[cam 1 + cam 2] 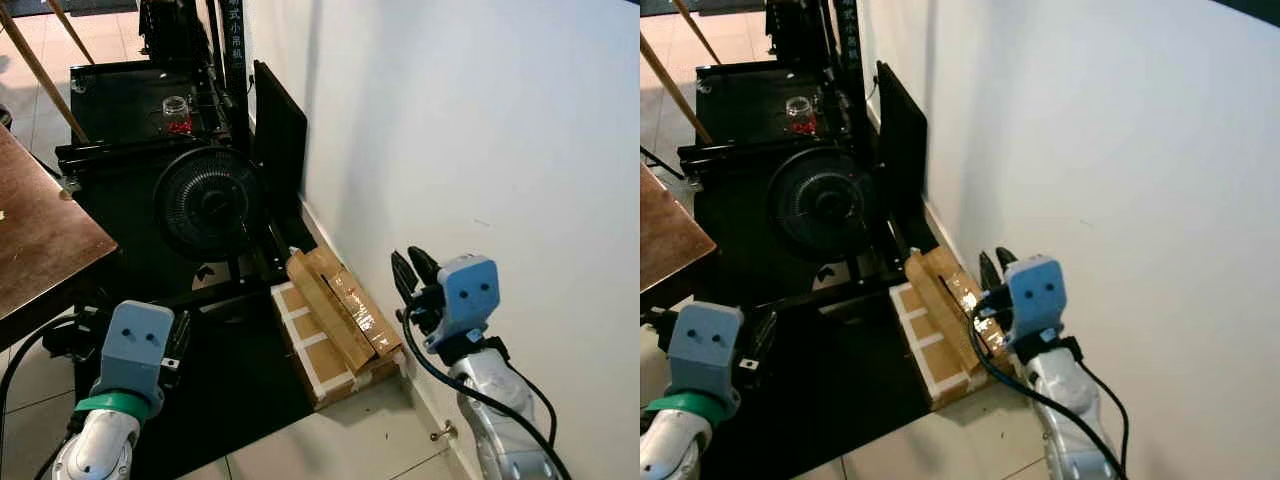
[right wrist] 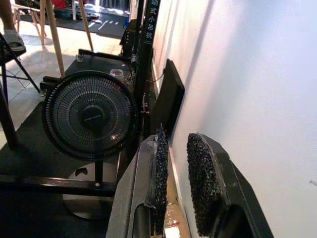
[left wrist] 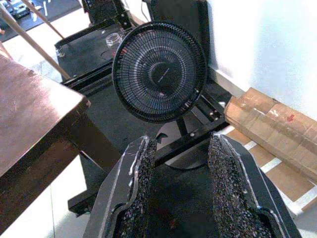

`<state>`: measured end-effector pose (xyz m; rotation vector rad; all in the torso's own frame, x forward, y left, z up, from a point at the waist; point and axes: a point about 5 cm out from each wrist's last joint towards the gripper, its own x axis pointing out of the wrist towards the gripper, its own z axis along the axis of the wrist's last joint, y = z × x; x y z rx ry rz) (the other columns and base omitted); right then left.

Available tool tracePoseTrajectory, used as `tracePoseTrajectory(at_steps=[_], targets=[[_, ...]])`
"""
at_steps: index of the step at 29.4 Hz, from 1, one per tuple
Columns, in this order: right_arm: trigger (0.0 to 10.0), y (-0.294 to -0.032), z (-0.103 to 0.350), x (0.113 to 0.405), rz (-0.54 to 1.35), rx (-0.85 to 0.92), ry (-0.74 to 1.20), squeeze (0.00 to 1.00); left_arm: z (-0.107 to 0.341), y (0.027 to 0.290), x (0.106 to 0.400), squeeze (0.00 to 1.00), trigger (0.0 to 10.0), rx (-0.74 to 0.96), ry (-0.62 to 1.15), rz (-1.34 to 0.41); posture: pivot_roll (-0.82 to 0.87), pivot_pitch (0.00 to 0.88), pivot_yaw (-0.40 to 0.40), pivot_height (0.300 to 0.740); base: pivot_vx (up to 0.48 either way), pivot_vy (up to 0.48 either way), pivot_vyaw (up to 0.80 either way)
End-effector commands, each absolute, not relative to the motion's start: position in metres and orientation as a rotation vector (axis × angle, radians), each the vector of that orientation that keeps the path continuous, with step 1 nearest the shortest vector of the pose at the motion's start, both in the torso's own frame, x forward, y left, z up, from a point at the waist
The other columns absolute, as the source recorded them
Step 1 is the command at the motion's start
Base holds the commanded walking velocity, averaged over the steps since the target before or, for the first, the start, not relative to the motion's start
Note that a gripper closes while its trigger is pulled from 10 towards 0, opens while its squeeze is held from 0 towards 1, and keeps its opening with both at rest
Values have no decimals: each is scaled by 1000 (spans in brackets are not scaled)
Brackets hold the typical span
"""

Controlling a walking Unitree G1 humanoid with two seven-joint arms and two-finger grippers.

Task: Hang keys on a hook

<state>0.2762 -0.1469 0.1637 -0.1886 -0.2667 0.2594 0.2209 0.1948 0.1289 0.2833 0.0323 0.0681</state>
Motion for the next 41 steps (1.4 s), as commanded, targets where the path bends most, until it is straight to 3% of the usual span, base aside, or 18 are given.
tracePoseTrajectory(at_steps=[1, 41], targets=[[10000, -146, 160, 275, 268, -197, -250, 0, 124, 197, 217, 0, 10000, 294, 51, 78, -51, 56, 52, 740, 0, 0, 0], [10000, -142, 160, 276, 275, -211, -238, 0, 125, 194, 220, 0, 10000, 264, 43, 71, -55, 76, 53, 740, 0, 0, 0]])
